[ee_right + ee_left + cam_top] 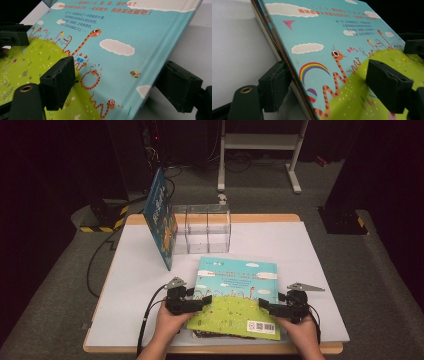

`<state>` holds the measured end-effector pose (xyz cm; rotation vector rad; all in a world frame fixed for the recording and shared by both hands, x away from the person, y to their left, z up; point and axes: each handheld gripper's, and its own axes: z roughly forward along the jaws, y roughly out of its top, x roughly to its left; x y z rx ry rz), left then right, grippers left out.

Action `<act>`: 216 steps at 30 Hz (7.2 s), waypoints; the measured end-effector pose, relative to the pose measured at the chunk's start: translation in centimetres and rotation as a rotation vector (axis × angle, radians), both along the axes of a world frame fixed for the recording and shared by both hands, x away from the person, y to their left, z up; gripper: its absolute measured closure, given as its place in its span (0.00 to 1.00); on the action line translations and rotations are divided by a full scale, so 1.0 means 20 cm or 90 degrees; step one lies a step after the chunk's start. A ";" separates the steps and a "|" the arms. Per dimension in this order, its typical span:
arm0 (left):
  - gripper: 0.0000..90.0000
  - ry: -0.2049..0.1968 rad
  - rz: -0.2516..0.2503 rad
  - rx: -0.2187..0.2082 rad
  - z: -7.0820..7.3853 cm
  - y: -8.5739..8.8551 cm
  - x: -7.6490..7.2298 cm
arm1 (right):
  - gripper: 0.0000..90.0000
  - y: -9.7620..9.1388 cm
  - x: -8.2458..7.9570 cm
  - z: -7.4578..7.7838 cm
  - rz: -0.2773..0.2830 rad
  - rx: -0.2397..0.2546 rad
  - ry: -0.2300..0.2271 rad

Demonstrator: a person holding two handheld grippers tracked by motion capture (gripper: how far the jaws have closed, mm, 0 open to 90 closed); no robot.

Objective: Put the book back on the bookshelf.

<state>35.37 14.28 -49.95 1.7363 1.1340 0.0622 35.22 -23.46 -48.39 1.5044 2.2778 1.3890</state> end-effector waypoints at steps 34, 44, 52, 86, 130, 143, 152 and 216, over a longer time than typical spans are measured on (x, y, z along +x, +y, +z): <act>0.48 -0.239 0.077 0.013 0.32 0.01 -0.05 | 0.50 0.02 -0.05 0.38 -0.057 -0.013 -0.241; 0.52 -0.321 0.109 0.033 0.39 0.02 -0.07 | 0.56 0.06 -0.11 0.51 -0.069 -0.017 -0.336; 0.52 -0.345 0.114 0.039 0.41 0.01 0.02 | 0.55 0.07 -0.04 0.55 -0.081 -0.020 -0.362; 0.46 -0.357 0.113 0.072 0.29 0.10 -0.13 | 0.44 0.04 -0.04 0.56 0.063 0.026 -0.369; 0.50 -0.309 0.184 0.041 0.23 0.33 -0.17 | 0.89 0.64 -0.03 0.61 0.101 -0.005 -0.392; 0.51 -0.319 0.155 0.027 0.32 0.14 -0.10 | 0.81 0.62 -0.05 0.57 0.092 -0.004 -0.378; 0.51 -0.302 0.137 0.028 0.30 0.02 -0.05 | 0.79 0.51 -0.18 0.49 0.145 0.032 -0.361; 0.52 -0.386 0.111 0.067 0.53 0.00 -0.52 | 0.53 0.88 -0.25 0.28 0.298 0.052 -0.325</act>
